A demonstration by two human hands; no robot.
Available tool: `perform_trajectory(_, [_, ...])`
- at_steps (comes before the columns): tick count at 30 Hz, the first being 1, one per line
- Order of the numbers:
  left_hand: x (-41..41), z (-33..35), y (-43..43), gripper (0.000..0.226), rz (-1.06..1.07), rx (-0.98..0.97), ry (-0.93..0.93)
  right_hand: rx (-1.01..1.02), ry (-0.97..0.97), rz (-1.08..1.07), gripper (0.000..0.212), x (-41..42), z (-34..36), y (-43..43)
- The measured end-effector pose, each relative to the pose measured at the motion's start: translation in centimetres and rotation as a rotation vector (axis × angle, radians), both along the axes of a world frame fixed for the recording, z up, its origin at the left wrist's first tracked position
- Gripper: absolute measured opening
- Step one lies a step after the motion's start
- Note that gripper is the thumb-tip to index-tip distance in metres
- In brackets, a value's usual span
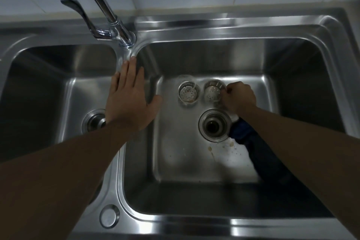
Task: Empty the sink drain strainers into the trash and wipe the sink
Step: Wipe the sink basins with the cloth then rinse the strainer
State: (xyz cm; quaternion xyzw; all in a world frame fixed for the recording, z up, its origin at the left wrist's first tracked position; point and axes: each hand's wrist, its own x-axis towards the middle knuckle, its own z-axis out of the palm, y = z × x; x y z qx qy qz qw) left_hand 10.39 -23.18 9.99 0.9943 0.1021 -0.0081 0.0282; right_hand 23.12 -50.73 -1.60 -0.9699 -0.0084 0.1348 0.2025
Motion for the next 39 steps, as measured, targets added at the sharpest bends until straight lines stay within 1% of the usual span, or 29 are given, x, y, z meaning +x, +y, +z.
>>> perform_trajectory(2, [0.0, 0.0, 0.0, 0.091, 0.0, 0.0, 0.001, 0.024, 0.037, -0.084, 0.035, 0.3, -0.6, 0.2])
perform_trajectory(5, [0.0, 0.0, 0.1, 0.091, 0.003, 0.003, -0.001, 0.092, 0.084, -0.088, 0.04, 0.0, -0.8, 0.4])
perform_trajectory(7, [0.0, -0.1, 0.1, 0.091, 0.002, 0.009, 0.001, 0.141, 0.049, -0.049, 0.048, -0.8, -0.5, -0.2])
perform_trajectory(8, [0.0, -0.1, 0.1, 0.09, 0.002, 0.01, 0.0, 0.149, -0.017, -0.027, 0.055, -1.4, -0.2, -1.0])
perform_trajectory(9, [0.0, -0.1, 0.1, 0.09, 0.003, 0.012, 0.0, 0.147, -0.106, 0.022, 0.059, -2.3, 0.2, -2.3])
perform_trajectory(10, [0.0, -0.1, 0.1, 0.09, 0.006, 0.013, 0.0, 0.133, -0.199, 0.107, 0.061, -3.5, 0.5, -3.9])
perform_trajectory(11, [0.0, -0.1, 0.1, 0.089, 0.007, 0.014, 0.003, 0.089, -0.25, 0.227, 0.063, -4.7, 0.6, -6.0])
perform_trajectory(12, [0.0, -0.1, 0.0, 0.089, 0.006, 0.014, 0.006, 0.012, -0.235, 0.366, 0.068, -6.0, 0.4, -8.5])
perform_trajectory(14, [0.0, 0.0, 0.0, 0.089, 0.008, 0.016, 0.008, -0.163, -0.039, 0.615, 0.084, -8.3, 0.0, -12.6])
perform_trajectory(15, [0.0, 0.0, -0.1, 0.088, 0.009, 0.017, 0.011, -0.228, 0.05, 0.683, 0.088, -9.1, -0.5, -14.0])
perform_trajectory(16, [0.0, 0.1, -0.1, 0.088, 0.009, 0.018, 0.016, -0.265, 0.084, 0.7, 0.088, -9.8, -1.1, -14.7])
perform_trajectory(18, [0.0, 0.2, -0.2, 0.089, 0.009, 0.025, 0.02, -0.276, 0.029, 0.601, 0.081, -11.0, -2.2, -13.9])
perform_trajectory(21, [0.0, 0.3, -0.2, 0.091, 0.004, 0.028, 0.026, -0.147, -0.058, 0.357, 0.072, -12.5, -3.0, -9.6])
perform_trajectory(22, [0.0, 0.3, -0.2, 0.092, 0.007, 0.027, 0.026, -0.086, -0.097, 0.341, 0.069, -13.0, -3.3, -7.8])
perform_trajectory(23, [0.0, 0.3, -0.2, 0.093, 0.01, 0.025, 0.028, -0.025, -0.132, 0.373, 0.066, -13.7, -3.6, -5.9])
perform_trajectory(25, [0.1, 0.4, -0.3, 0.094, 0.013, 0.021, 0.034, 0.055, -0.171, 0.506, 0.062, -15.0, -4.1, -2.4])
perform_trajectory(28, [0.1, 0.4, -0.4, 0.094, 0.011, 0.016, 0.035, 0.116, -0.219, 0.738, 0.059, -16.5, -4.8, 1.4])
perform_trajectory(29, [0.1, 0.5, -0.4, 0.094, 0.01, 0.017, 0.034, 0.152, -0.232, 0.882, 0.059, -16.7, -5.0, 2.2])
perform_trajectory(31, [0.0, 0.5, -0.4, 0.093, 0.012, 0.029, 0.032, 0.23, -0.226, 1.237, 0.056, -16.8, -5.1, 3.7])
perform_trajectory(32, [0.0, 0.5, -0.4, 0.092, 0.015, 0.034, 0.03, 0.235, -0.218, 1.375, 0.055, -16.6, -5.1, 4.4])
perform_trajectory(33, [0.0, 0.4, -0.4, 0.09, 0.016, 0.034, 0.03, 0.21, -0.227, 1.432, 0.056, -16.1, -5.1, 5.2])
perform_trajectory(34, [0.0, 0.4, -0.4, 0.089, 0.014, 0.029, 0.031, 0.163, -0.245, 1.385, 0.058, -15.6, -5.1, 6.1])
perform_trajectory(35, [0.1, 0.3, -0.3, 0.088, 0.01, 0.022, 0.034, 0.105, -0.244, 1.228, 0.06, -15.1, -5.1, 7.0])
perform_trajectory(37, [0.1, 0.2, -0.1, 0.086, 0.007, 0.015, 0.042, 0.02, -0.173, 0.78, 0.063, -14.5, -4.6, 9.0])
perform_trajectory(38, [0.0, 0.1, 0.0, 0.084, 0.005, 0.015, 0.041, 0.025, -0.147, 0.647, 0.065, -14.6, -4.3, 9.9])
perform_trajectory(39, [-0.1, 0.1, 0.0, 0.082, 0.003, 0.017, 0.037, 0.054, -0.147, 0.628, 0.066, -15.2, -4.2, 10.5])
